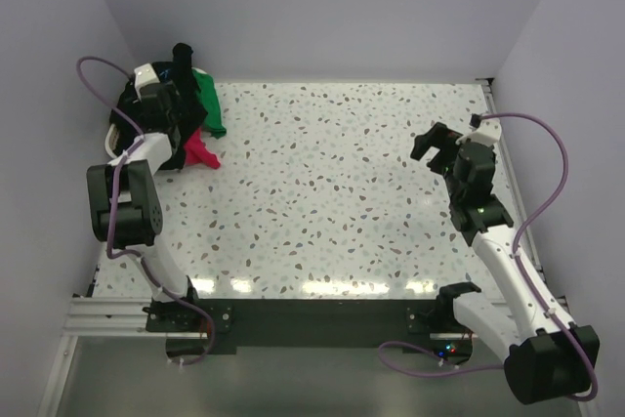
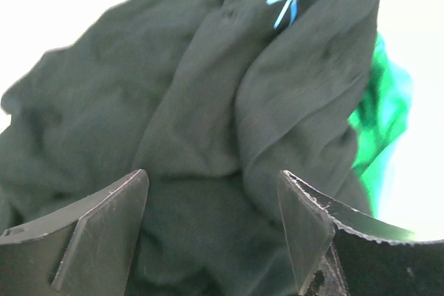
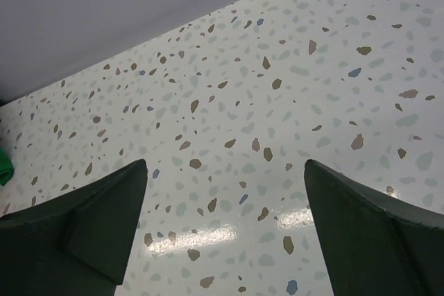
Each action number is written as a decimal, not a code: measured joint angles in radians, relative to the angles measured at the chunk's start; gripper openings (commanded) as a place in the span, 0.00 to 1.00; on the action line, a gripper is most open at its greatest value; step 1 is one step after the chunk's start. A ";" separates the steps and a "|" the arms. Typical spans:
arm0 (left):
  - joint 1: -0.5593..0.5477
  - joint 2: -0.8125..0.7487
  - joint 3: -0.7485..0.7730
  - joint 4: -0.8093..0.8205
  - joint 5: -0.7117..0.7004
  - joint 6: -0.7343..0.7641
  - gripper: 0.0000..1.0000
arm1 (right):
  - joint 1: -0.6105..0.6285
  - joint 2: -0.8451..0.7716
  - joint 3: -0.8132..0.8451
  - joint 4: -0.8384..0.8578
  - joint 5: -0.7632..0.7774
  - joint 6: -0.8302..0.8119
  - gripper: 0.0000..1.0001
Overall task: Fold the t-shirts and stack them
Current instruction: Grab the tshirt from the pile, then move the tshirt to the center of the board, then flatten the tshirt out
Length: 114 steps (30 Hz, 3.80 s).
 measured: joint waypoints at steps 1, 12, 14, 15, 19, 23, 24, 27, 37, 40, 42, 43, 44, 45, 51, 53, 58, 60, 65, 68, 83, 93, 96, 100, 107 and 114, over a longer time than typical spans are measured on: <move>0.000 -0.004 -0.016 0.004 -0.005 -0.002 0.82 | 0.000 0.000 0.000 0.003 0.000 0.000 0.99; 0.000 -0.032 -0.066 0.016 -0.052 -0.016 0.85 | 0.000 0.013 0.000 0.007 -0.008 0.000 0.99; 0.001 -0.031 -0.066 0.016 -0.050 -0.021 0.79 | 0.000 0.014 0.000 0.007 -0.008 0.000 0.99; 0.002 -0.029 -0.066 0.015 -0.047 -0.025 0.76 | 0.000 0.014 0.000 0.007 -0.008 0.000 0.99; 0.006 0.004 -0.036 0.005 -0.020 -0.029 0.46 | 0.000 0.014 0.000 0.007 -0.008 0.000 0.99; 0.008 0.014 -0.032 -0.008 0.017 -0.036 0.06 | 0.000 0.012 0.000 0.007 -0.008 0.000 0.99; 0.008 0.010 -0.033 -0.010 0.029 -0.036 0.00 | 0.000 0.010 0.000 0.007 -0.008 0.000 0.99; 0.008 -0.036 -0.051 -0.011 0.063 -0.034 0.00 | 0.000 0.009 0.000 0.007 -0.008 0.000 0.99; 0.006 -0.506 -0.116 -0.003 0.200 -0.031 0.00 | 0.000 0.014 0.000 0.007 -0.019 -0.001 0.98; -0.025 -0.619 -0.115 0.002 0.256 -0.018 0.00 | 0.000 0.020 0.000 0.006 -0.024 -0.001 0.98; -0.075 -0.672 -0.111 0.002 0.286 0.004 0.00 | 0.000 0.022 0.000 0.006 -0.024 -0.001 0.98; -0.106 -0.690 -0.105 -0.001 0.305 0.014 0.00 | 0.000 0.023 0.000 0.006 -0.024 -0.001 0.98; -0.140 -0.701 -0.097 -0.002 0.329 0.022 0.00 | 0.000 0.023 0.000 0.006 -0.024 -0.001 0.98; -0.166 -0.706 -0.086 -0.003 0.357 0.025 0.00 | 0.000 0.023 0.000 0.006 -0.024 -0.001 0.98; -0.255 -0.664 0.014 -0.002 0.566 0.002 0.00 | 0.000 0.021 0.000 0.001 -0.024 -0.001 0.98; -0.293 -0.623 0.066 0.001 0.629 -0.006 0.00 | 0.000 0.017 0.000 -0.006 -0.024 -0.001 0.98; -0.395 -0.517 0.162 0.017 0.788 -0.028 0.00 | 0.000 0.010 0.000 -0.016 -0.024 -0.001 0.99; -0.414 -0.480 0.166 0.037 0.841 -0.043 0.00 | 0.000 0.011 0.000 -0.020 -0.024 -0.001 0.99; -0.418 -0.323 0.175 0.051 0.817 -0.029 0.52 | 0.000 0.069 0.018 -0.024 -0.050 0.000 0.96; -0.412 -0.158 0.218 0.015 0.698 -0.019 0.77 | 0.000 0.142 0.033 -0.023 -0.108 0.005 0.90; -0.480 -0.396 -0.485 0.114 0.383 -0.045 0.79 | 0.114 0.489 0.067 -0.011 -0.280 0.021 0.78; -0.612 -0.360 -0.568 0.175 0.392 -0.085 0.74 | 0.126 0.636 0.138 -0.003 -0.286 0.019 0.71; -0.658 -0.319 -0.569 0.170 0.391 -0.089 0.74 | 0.127 0.670 0.154 -0.004 -0.287 0.018 0.68; -0.692 -0.295 -0.573 0.162 0.383 -0.098 0.73 | 0.138 0.716 0.186 -0.006 -0.286 0.011 0.65; -0.704 -0.256 -0.590 0.161 0.383 -0.117 0.69 | 0.155 0.762 0.215 -0.019 -0.284 0.003 0.64; -0.721 -0.219 -0.608 0.171 0.401 -0.140 0.64 | 0.165 0.783 0.228 -0.027 -0.278 0.002 0.63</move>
